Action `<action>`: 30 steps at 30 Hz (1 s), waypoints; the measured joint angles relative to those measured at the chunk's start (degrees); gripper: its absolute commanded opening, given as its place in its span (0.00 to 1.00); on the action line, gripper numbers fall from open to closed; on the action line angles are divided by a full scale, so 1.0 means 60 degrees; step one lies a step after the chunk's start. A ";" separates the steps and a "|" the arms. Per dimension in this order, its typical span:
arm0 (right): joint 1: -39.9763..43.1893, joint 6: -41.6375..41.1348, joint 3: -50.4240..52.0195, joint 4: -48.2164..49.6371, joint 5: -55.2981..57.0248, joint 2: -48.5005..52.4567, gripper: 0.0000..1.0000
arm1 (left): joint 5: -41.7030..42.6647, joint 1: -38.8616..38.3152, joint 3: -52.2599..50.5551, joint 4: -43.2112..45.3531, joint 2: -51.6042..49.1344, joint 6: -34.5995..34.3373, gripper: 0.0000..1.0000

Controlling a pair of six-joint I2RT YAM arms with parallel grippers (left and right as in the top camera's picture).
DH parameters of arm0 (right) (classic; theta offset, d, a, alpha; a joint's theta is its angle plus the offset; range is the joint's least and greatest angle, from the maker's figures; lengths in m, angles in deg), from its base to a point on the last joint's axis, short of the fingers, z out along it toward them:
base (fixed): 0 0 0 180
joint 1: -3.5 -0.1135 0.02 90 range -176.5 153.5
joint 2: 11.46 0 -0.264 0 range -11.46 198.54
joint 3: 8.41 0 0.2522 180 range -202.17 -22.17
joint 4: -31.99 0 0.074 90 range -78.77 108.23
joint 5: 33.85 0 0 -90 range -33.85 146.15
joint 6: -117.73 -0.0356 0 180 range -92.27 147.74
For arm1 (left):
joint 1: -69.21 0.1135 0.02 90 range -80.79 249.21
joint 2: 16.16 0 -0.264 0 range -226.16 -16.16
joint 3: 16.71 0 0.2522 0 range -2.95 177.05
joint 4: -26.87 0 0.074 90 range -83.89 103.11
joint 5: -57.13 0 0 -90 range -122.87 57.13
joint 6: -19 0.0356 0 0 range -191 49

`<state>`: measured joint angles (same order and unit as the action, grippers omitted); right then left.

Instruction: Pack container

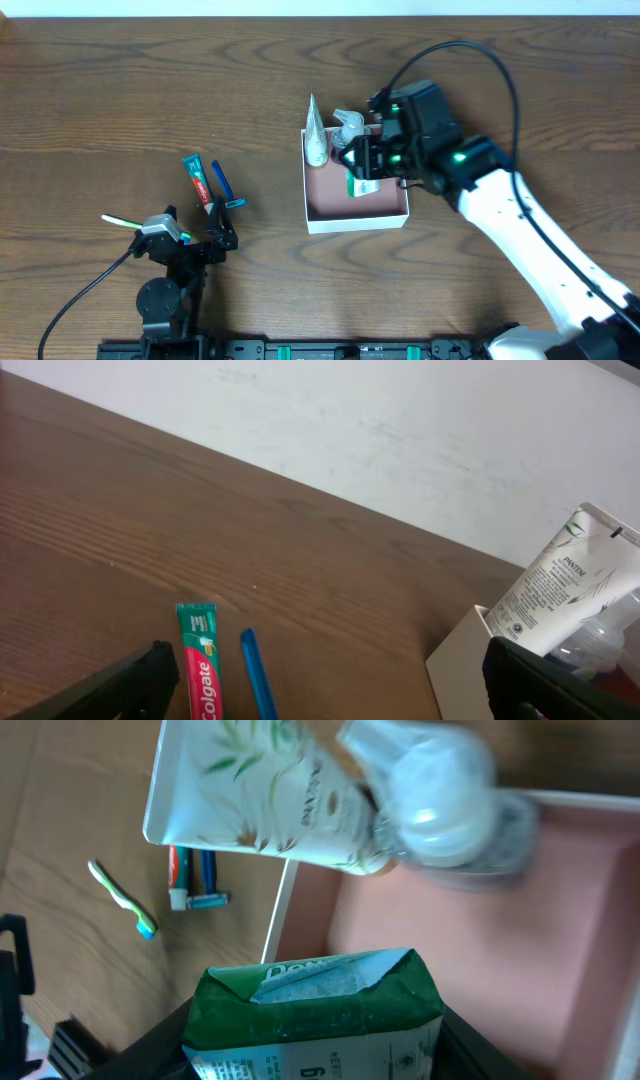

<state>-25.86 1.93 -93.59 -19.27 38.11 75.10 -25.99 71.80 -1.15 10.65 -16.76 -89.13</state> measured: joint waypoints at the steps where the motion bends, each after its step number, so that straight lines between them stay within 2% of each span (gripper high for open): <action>1: -0.0109 -0.0033 0.0000 0.0062 0.0004 0.0135 0.41 | 0.0000 0.0000 0.0000 0.0000 0.0000 0.0000 0.98; 7: -0.0750 -0.0208 0.0000 0.0634 0.0000 0.1038 0.40 | 0.0000 0.0000 0.0000 0.0000 0.0000 0.0000 0.98; 17: -0.1020 -0.0379 0.0000 0.0929 0.0208 0.2033 0.40 | 0.0000 0.0000 0.0000 0.0000 0.0000 0.0000 0.98; 30: -0.1053 -0.0375 -0.0015 0.1118 0.0645 0.2390 0.40 | 0.0000 0.0000 0.0000 0.0000 0.0000 0.0000 0.98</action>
<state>-32.18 -0.32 -93.68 -12.56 41.97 89.44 -25.99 71.80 -1.15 10.65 -16.76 -89.13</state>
